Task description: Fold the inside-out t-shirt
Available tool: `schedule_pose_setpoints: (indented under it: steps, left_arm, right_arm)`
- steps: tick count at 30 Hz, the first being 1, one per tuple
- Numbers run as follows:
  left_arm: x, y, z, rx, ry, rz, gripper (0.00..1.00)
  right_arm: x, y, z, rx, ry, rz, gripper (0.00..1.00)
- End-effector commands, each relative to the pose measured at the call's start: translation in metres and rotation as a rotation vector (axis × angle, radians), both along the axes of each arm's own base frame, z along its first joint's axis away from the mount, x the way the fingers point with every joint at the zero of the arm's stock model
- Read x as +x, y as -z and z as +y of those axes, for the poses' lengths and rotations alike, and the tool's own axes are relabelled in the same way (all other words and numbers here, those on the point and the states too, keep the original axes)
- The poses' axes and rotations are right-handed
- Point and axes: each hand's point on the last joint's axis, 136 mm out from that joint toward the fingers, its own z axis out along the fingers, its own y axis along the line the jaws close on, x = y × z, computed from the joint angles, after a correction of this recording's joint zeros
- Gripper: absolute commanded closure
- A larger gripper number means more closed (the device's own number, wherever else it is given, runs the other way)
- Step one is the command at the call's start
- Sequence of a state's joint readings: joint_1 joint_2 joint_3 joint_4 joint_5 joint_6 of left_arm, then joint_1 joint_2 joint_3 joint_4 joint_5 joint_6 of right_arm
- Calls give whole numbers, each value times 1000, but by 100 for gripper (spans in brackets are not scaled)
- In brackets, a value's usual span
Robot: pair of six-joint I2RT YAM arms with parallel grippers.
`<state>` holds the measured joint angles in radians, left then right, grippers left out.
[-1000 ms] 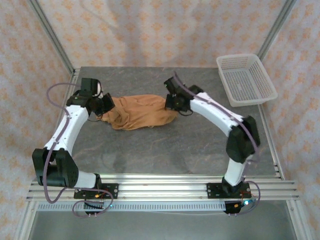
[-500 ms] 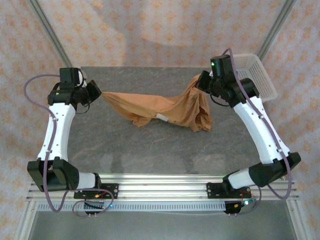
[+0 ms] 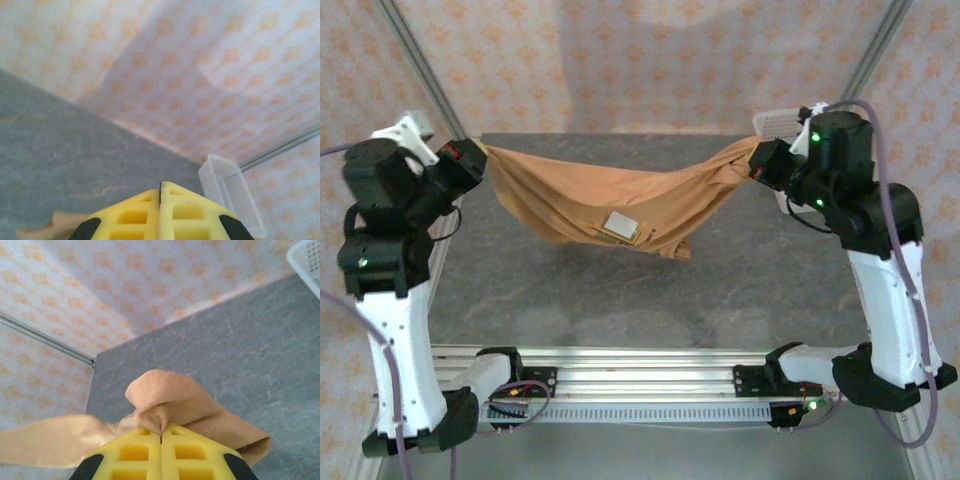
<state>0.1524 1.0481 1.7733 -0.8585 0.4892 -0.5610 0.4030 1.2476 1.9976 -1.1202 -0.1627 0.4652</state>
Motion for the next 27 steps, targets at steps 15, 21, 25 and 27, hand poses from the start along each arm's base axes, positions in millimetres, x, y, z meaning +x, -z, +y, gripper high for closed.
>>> schedule_pose_setpoints:
  steps: [15, 21, 25, 27]
  left_arm:
    - [254, 227, -17, 25, 112, 550, 66]
    - [241, 285, -25, 217, 122, 766, 47]
    - [170, 296, -40, 194, 116, 751, 47]
    - [129, 315, -47, 172, 131, 772, 48]
  right_arm:
    - [224, 159, -5, -85, 141, 325, 73]
    - [225, 238, -5, -230, 110, 593, 51]
    - [172, 271, 16, -286, 20, 617, 50]
    - [138, 286, 23, -290, -16, 621, 52]
